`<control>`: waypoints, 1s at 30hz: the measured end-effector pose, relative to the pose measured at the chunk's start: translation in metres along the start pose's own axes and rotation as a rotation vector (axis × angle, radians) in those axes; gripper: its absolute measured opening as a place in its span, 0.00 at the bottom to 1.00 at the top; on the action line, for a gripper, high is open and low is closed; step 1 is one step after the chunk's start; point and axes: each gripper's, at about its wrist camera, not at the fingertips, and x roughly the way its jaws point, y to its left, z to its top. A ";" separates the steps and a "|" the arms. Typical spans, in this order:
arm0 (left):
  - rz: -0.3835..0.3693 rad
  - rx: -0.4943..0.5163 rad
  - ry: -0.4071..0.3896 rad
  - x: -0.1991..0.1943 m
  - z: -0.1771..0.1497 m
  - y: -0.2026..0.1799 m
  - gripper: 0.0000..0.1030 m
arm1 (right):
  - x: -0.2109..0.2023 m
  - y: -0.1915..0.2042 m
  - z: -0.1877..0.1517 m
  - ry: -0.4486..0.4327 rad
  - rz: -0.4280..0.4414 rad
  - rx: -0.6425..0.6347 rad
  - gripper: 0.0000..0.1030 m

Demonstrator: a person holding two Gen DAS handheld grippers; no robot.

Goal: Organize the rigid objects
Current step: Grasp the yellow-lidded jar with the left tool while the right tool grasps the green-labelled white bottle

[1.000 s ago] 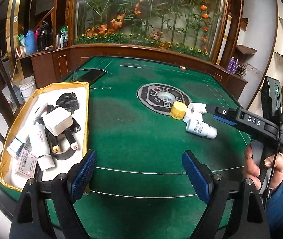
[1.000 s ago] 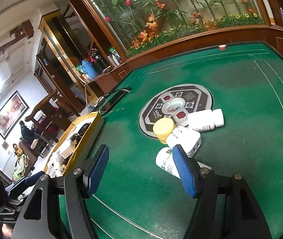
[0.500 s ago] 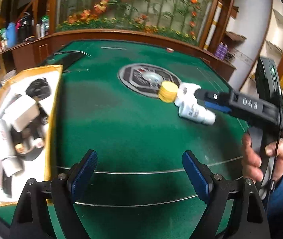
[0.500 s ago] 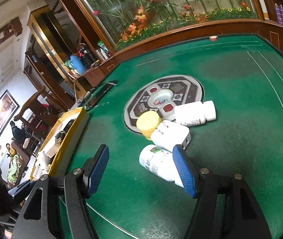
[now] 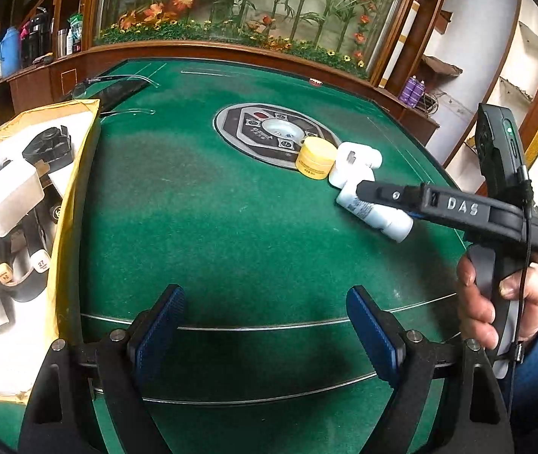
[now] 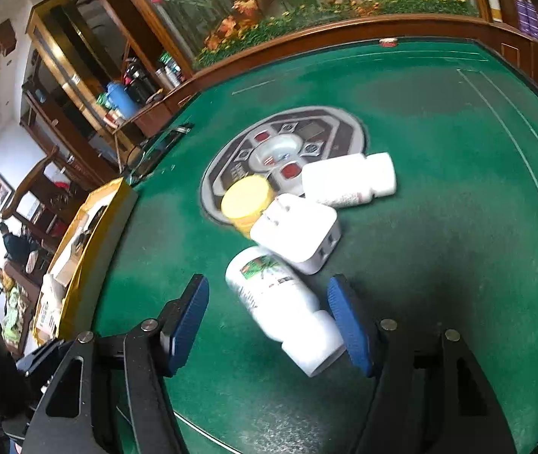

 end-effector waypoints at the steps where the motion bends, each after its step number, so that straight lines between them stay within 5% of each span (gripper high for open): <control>1: -0.006 -0.002 0.004 0.001 0.000 0.000 0.87 | 0.000 0.002 -0.001 0.002 -0.005 -0.012 0.55; 17: -0.024 -0.013 -0.011 -0.003 -0.002 0.002 0.87 | 0.021 0.054 -0.018 0.142 -0.107 -0.392 0.53; 24: 0.015 -0.007 0.007 0.002 -0.001 -0.002 0.87 | 0.018 0.037 -0.008 0.151 0.046 -0.381 0.53; 30: 0.030 -0.016 0.049 0.015 0.010 -0.007 0.87 | -0.005 0.034 -0.001 0.094 0.025 -0.406 0.53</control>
